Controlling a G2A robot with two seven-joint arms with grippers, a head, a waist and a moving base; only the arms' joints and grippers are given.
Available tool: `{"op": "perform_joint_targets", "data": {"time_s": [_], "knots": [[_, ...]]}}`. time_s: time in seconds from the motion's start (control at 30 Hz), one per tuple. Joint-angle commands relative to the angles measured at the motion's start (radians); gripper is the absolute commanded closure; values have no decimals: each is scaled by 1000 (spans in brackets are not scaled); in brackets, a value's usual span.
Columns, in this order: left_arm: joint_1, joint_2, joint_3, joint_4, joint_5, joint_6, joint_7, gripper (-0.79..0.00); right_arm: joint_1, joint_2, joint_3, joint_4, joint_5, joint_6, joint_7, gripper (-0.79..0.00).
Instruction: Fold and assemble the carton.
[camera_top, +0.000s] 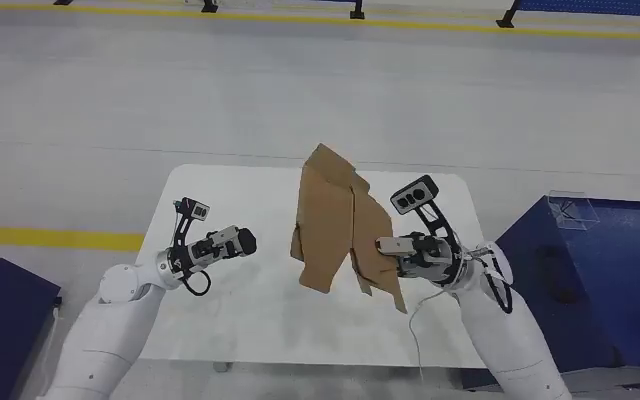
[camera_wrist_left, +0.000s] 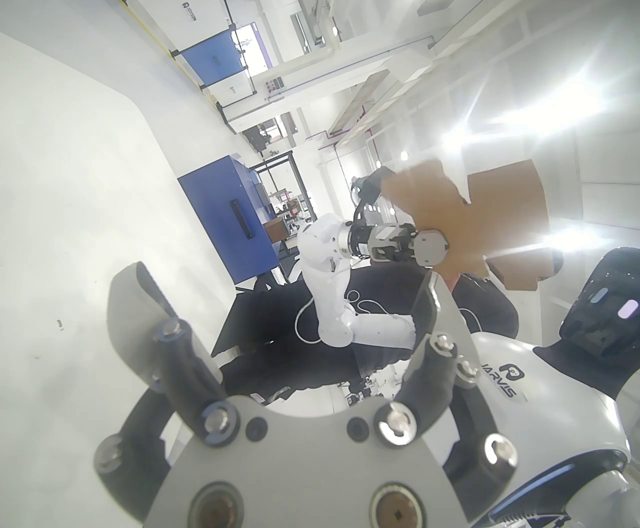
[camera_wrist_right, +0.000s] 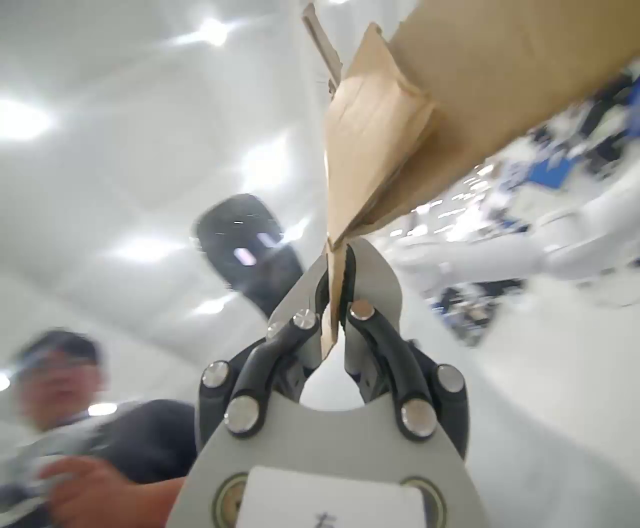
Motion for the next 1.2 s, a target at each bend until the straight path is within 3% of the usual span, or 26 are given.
{"op": "perform_joint_targets", "data": {"time_s": [0.0,0.1,0.3,0.7,0.77,0.9,1.0,1.17], "knots": [[0,0,0,0,0,0,0,-785,-24,4,39,-39,-240,-212,-63,0],[0,0,0,0,0,0,0,-785,-74,7,69,-100,-486,-393,-157,0],[0,0,0,0,0,0,0,-785,-166,-2,107,-189,-831,-560,-456,0],[0,0,0,0,0,0,0,-785,-170,-3,109,-192,-835,-565,-475,0],[0,0,0,0,0,0,0,-785,-150,1,152,-259,-988,-616,-475,0],[0,0,0,0,0,0,0,-785,-162,-3,257,-410,-1247,-693,-637,0],[0,0,0,0,0,0,0,-785,-162,-15,355,-546,-1626,-682,-812,0],[0,0,0,0,0,0,0,-785,-177,-27,348,-670,-2289,-619,-1154,0]]}}
